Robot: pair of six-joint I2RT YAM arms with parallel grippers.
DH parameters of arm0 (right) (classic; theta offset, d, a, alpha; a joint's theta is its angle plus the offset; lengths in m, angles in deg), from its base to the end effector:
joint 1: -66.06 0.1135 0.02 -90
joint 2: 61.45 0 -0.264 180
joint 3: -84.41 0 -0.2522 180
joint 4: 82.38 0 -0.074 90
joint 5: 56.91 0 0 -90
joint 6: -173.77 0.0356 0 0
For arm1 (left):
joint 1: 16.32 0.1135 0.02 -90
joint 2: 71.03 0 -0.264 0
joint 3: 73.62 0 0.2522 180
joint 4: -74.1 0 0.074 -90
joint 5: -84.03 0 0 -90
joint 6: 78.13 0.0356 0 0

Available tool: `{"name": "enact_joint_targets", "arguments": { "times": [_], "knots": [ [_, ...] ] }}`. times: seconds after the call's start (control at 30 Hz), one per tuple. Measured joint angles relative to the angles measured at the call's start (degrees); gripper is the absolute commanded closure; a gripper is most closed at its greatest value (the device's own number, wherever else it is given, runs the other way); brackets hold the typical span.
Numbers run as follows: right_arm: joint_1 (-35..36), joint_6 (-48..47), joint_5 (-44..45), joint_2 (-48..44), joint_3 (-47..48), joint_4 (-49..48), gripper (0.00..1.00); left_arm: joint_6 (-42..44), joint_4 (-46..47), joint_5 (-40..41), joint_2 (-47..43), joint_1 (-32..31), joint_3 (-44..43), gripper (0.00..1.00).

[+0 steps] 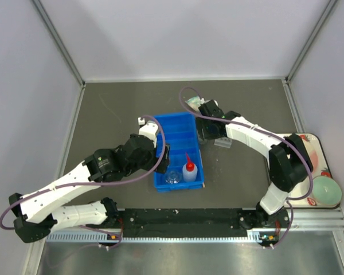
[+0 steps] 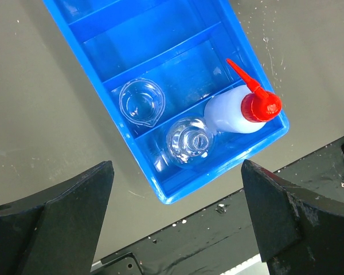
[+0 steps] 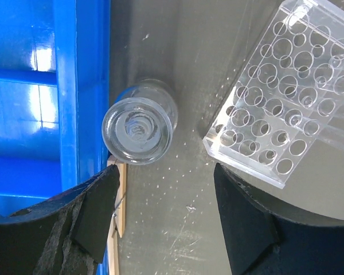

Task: Organize the chemistry lab equipment

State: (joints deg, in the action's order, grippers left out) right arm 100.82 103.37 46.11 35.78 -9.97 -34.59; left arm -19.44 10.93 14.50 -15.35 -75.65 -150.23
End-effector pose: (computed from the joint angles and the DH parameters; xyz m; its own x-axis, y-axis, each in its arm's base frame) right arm 0.2967 0.1961 0.2311 -0.8209 -0.1719 -0.5446 -0.1973 0.9803 -0.0119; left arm 0.1057 -0.1538 0.3495 -0.6431 0.1299 -0.7547 0.3974 0.8990 -0.1839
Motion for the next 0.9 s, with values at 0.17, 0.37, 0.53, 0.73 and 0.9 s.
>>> {"name": "enact_joint_targets", "arguments": {
  "times": [0.17,0.37,0.53,0.73,0.9],
  "knots": [
    [0.79,0.11,-0.07,-0.50,-0.31,-0.37,0.32,0.00,0.31,-0.09,0.11,0.00,0.07,0.02],
    [1.20,0.11,-0.85,2.19,1.51,-0.61,0.32,0.00,0.31,-0.02,0.09,0.00,0.09,0.02],
    [1.18,0.13,-1.11,6.01,4.09,-0.57,0.32,0.07,0.24,0.17,0.07,0.13,0.09,0.02],
    [1.18,0.09,-1.60,8.52,7.15,-0.59,0.32,0.68,-0.17,0.44,-0.09,0.55,0.09,0.01],
    [1.18,0.04,-1.42,9.35,8.35,-0.66,0.32,1.20,-0.92,0.96,-0.37,0.92,0.09,0.02]
  ]
}}
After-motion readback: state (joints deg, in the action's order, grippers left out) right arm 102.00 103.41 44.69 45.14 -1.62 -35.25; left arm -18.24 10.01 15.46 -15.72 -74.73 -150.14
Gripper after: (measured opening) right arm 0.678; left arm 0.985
